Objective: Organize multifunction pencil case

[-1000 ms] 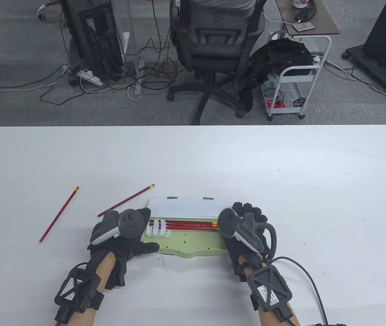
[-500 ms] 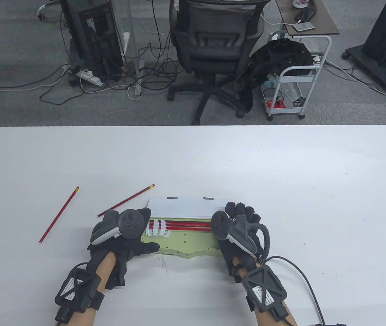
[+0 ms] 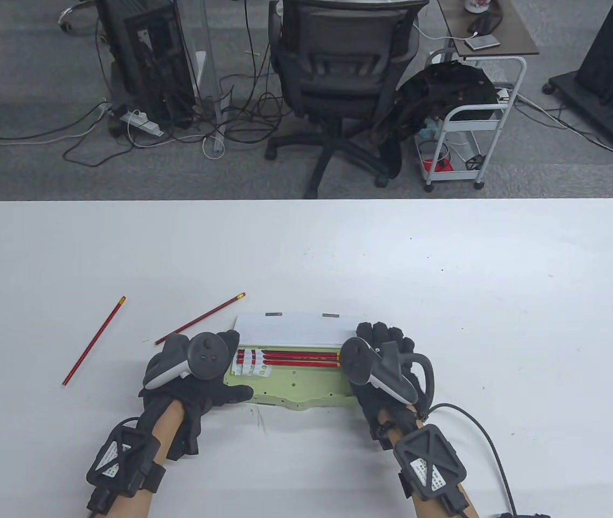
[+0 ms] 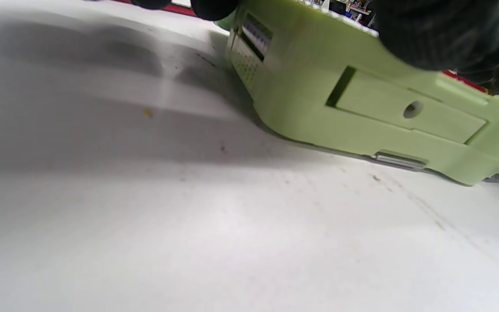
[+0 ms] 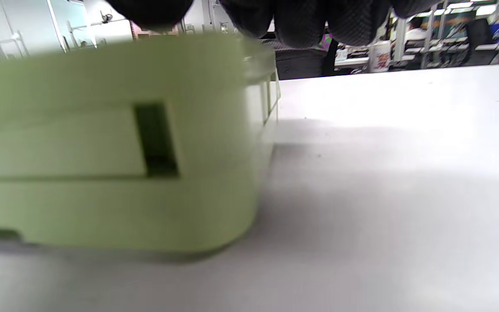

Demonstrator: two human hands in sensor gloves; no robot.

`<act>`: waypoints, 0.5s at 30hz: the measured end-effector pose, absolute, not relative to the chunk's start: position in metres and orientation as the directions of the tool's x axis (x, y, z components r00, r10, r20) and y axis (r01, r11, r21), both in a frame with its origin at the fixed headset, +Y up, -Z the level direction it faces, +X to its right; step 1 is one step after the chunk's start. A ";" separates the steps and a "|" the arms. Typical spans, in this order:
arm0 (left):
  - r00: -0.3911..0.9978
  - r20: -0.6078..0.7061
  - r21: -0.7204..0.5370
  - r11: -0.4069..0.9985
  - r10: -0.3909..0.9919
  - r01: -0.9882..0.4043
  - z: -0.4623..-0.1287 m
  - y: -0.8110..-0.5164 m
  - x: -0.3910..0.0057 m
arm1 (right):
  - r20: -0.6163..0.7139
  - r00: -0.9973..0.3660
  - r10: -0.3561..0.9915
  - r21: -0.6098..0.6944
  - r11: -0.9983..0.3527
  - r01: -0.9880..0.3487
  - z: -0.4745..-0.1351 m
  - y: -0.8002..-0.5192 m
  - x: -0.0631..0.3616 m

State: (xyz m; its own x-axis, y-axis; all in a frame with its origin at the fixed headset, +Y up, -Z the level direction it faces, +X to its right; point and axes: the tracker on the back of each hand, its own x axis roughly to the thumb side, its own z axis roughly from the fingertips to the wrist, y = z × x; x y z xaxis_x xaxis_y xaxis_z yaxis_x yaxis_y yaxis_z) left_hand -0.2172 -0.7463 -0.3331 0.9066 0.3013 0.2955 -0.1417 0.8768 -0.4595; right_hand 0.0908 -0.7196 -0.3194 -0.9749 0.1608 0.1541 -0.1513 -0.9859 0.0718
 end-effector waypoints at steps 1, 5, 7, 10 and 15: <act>0.907 0.295 -0.460 0.877 0.301 -0.142 -0.333 -0.746 -0.217 | 0.179 -0.965 0.193 0.093 -0.979 -0.179 -0.319 -0.718 0.095; 0.907 0.295 -0.460 0.877 0.301 -0.142 -0.333 -0.746 -0.217 | 0.252 -0.921 0.296 0.224 -0.944 -0.242 -0.316 -0.715 0.108; 0.906 0.295 -0.460 0.876 0.302 -0.142 -0.333 -0.746 -0.217 | 0.264 -0.908 0.326 0.296 -0.923 -0.246 -0.316 -0.718 0.113; 0.903 0.298 -0.472 0.870 0.309 -0.142 -0.332 -0.745 -0.218 | 0.277 -0.902 0.333 0.362 -0.905 -0.223 -0.315 -0.724 0.117; 0.885 0.264 -0.435 0.866 0.384 -0.246 -0.336 -0.728 -0.231 | 0.280 -0.912 0.299 0.424 -0.891 -0.162 -0.317 -0.733 0.118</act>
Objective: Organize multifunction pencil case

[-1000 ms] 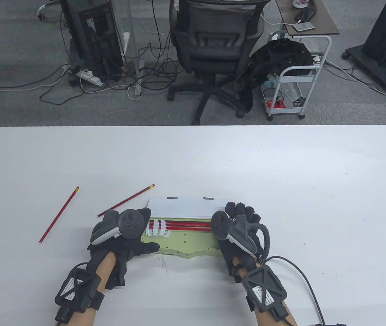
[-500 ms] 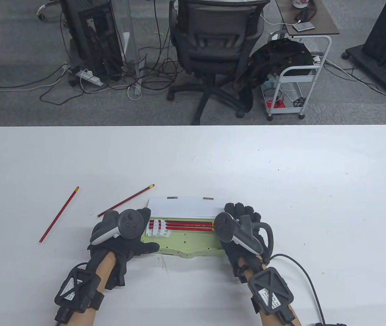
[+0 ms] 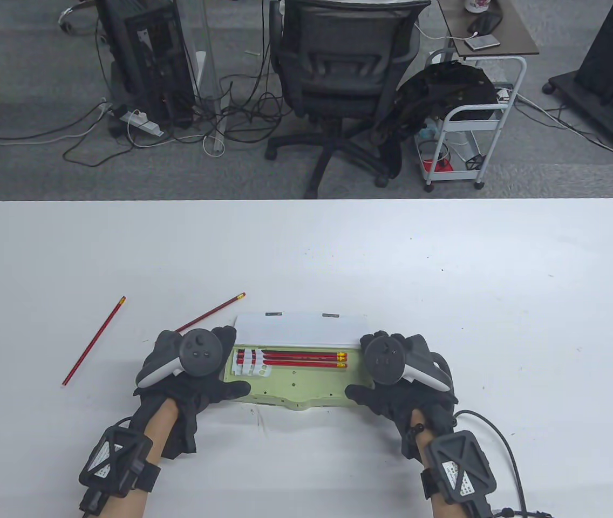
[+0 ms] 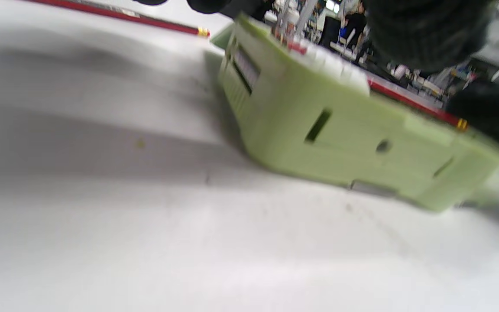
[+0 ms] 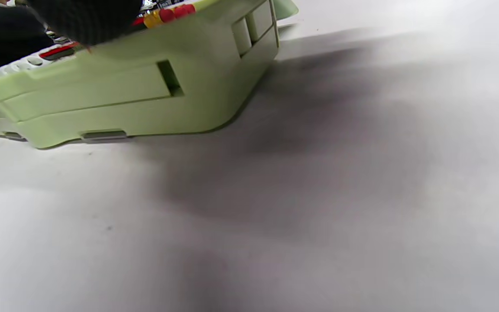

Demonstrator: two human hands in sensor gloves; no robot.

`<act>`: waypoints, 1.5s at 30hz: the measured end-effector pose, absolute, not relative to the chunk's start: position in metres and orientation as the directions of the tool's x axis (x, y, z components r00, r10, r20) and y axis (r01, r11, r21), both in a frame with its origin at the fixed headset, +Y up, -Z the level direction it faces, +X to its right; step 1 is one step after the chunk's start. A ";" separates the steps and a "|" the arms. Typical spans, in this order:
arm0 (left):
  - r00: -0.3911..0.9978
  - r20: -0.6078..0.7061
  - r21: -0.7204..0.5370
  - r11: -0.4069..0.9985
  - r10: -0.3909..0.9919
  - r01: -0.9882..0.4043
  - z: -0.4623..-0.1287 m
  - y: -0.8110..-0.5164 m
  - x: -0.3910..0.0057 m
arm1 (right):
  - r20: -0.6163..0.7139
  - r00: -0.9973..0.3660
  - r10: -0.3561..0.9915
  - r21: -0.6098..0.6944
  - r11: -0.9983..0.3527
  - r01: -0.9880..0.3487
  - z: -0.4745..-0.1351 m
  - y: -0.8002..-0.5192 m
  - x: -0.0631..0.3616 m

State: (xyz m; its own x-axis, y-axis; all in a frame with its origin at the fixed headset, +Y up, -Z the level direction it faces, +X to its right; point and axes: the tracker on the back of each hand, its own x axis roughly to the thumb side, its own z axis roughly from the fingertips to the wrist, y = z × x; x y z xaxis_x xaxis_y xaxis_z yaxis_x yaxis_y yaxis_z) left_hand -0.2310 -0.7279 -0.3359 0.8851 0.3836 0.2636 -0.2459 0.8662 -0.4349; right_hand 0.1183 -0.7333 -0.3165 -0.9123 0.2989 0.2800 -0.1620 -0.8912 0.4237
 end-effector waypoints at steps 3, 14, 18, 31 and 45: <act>0.935 0.145 -0.311 0.912 0.323 -0.267 -0.347 -0.716 -0.249 | 0.274 -0.909 0.316 0.431 -0.885 -0.177 -0.317 -0.734 0.118; 0.992 -0.123 -0.258 0.966 -0.020 -0.013 -0.407 -0.711 -0.269 | 0.271 -0.910 0.314 0.440 -0.881 -0.173 -0.319 -0.735 0.117; 0.969 -0.159 -0.308 0.942 -0.190 0.134 -0.417 -0.720 -0.261 | 0.272 -0.910 0.313 0.441 -0.881 -0.171 -0.319 -0.735 0.116; 0.910 -0.171 -0.325 0.894 -0.377 0.310 -0.420 -0.742 -0.253 | 0.271 -0.910 0.312 0.443 -0.880 -0.170 -0.319 -0.735 0.116; 0.916 -0.096 -0.288 0.892 -0.390 0.349 -0.420 -0.751 -0.252 | 0.266 -0.910 0.317 0.447 -0.877 -0.175 -0.319 -0.735 0.115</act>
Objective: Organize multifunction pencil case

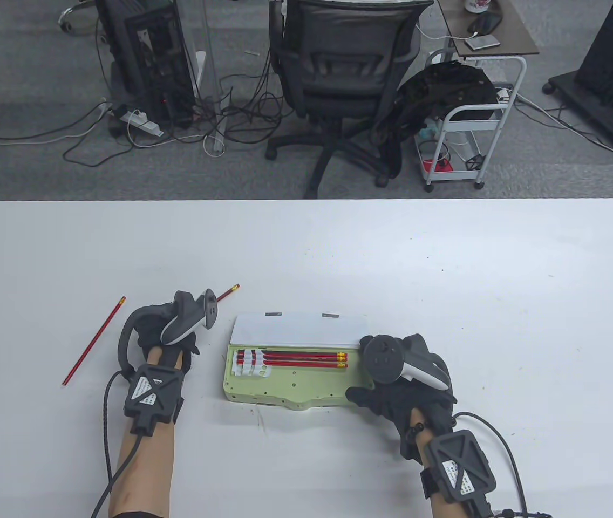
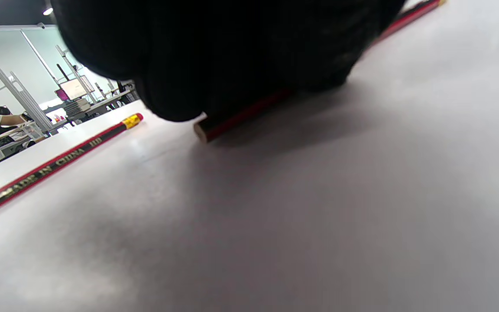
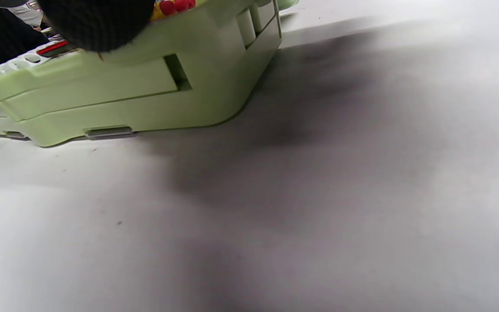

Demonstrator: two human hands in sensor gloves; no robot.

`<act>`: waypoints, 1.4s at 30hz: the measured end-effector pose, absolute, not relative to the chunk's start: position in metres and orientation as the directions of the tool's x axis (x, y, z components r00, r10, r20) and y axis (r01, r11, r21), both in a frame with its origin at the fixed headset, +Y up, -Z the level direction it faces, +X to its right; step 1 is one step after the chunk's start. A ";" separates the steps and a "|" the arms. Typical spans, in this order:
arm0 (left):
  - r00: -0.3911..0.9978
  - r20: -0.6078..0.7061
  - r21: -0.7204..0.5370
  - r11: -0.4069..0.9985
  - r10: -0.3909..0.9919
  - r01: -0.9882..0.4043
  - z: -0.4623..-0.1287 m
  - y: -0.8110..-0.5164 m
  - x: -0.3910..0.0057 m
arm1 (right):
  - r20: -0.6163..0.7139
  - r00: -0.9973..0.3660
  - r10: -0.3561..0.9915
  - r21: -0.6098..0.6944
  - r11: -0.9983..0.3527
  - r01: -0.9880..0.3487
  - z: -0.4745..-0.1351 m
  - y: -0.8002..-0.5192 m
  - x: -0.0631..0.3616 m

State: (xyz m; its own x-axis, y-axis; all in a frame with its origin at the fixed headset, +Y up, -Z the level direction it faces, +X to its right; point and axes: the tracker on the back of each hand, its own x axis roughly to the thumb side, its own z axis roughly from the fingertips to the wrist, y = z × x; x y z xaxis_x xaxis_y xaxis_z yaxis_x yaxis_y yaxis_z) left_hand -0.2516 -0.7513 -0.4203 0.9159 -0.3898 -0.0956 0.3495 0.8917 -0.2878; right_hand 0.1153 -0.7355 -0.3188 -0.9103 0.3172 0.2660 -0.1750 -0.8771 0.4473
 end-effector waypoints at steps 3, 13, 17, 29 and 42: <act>0.912 -0.091 -0.307 0.882 -0.401 0.357 -0.421 -0.753 -0.252 | 0.269 -0.912 0.308 0.445 -0.880 -0.166 -0.319 -0.735 0.114; 0.971 -0.069 -0.252 0.946 -0.230 0.206 -0.401 -0.721 -0.246 | 0.269 -0.911 0.312 0.445 -0.879 -0.170 -0.319 -0.735 0.114; 0.994 -0.012 -0.137 0.985 -0.112 0.109 -0.371 -0.692 -0.234 | 0.269 -0.912 0.311 0.446 -0.879 -0.169 -0.320 -0.735 0.114; 0.976 0.201 0.096 0.990 0.082 -0.103 -0.285 -0.684 -0.209 | 0.271 -0.916 0.295 0.425 -0.891 -0.161 -0.319 -0.735 0.115; 0.943 0.310 0.130 0.976 0.126 -0.173 -0.280 -0.698 -0.213 | 0.303 -0.912 0.277 0.239 -0.948 -0.209 -0.312 -0.714 0.119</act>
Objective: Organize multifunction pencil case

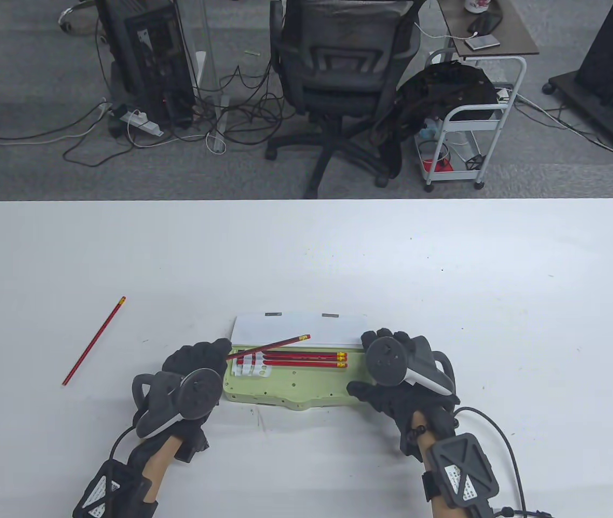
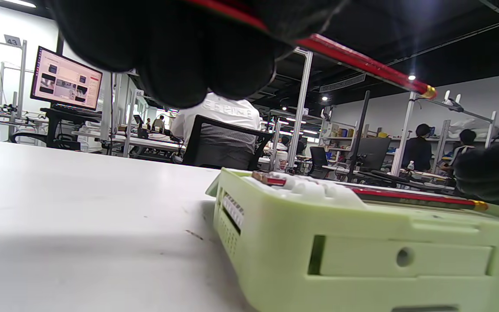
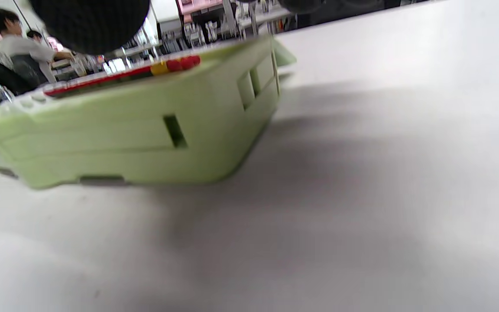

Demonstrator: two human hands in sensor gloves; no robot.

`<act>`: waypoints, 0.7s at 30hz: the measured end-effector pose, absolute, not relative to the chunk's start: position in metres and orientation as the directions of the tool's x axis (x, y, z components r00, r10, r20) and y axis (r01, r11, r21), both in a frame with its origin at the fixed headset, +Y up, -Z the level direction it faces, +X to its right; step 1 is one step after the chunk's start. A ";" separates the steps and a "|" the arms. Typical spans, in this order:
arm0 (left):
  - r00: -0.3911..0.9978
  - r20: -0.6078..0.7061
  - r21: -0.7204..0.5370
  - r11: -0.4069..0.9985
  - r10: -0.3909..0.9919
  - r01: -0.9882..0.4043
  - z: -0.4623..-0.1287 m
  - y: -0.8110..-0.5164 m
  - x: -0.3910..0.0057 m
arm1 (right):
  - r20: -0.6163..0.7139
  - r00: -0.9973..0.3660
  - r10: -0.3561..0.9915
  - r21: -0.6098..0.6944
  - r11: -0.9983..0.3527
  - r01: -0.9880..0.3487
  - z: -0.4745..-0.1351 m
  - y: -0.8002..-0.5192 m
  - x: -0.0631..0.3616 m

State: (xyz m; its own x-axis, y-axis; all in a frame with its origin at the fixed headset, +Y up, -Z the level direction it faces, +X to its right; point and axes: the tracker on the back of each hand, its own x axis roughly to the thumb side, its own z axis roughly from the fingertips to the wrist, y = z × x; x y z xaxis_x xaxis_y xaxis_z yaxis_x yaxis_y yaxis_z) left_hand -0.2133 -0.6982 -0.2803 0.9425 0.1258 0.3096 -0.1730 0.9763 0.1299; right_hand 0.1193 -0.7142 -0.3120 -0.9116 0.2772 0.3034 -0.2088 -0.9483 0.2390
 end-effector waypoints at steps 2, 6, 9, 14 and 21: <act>0.941 0.315 0.128 0.977 0.122 -0.170 -0.280 -0.698 -0.213 | 0.319 -0.906 0.277 0.172 -0.957 -0.232 -0.309 -0.708 0.120; 0.933 0.335 0.123 0.976 0.131 -0.181 -0.278 -0.697 -0.209 | 0.371 -0.887 0.274 -0.003 -0.955 -0.296 -0.299 -0.695 0.115; 0.928 0.352 0.121 0.978 0.121 -0.173 -0.275 -0.697 -0.206 | 0.439 -0.863 0.249 -0.098 -0.942 -0.322 -0.290 -0.687 0.104; 0.920 0.372 0.114 0.978 0.119 -0.172 -0.274 -0.698 -0.202 | 0.514 -0.838 0.180 -0.163 -0.939 -0.302 -0.281 -0.686 0.083; 0.902 0.416 0.092 0.981 0.115 -0.168 -0.272 -0.701 -0.193 | 0.548 -0.826 0.129 -0.210 -0.935 -0.286 -0.277 -0.691 0.070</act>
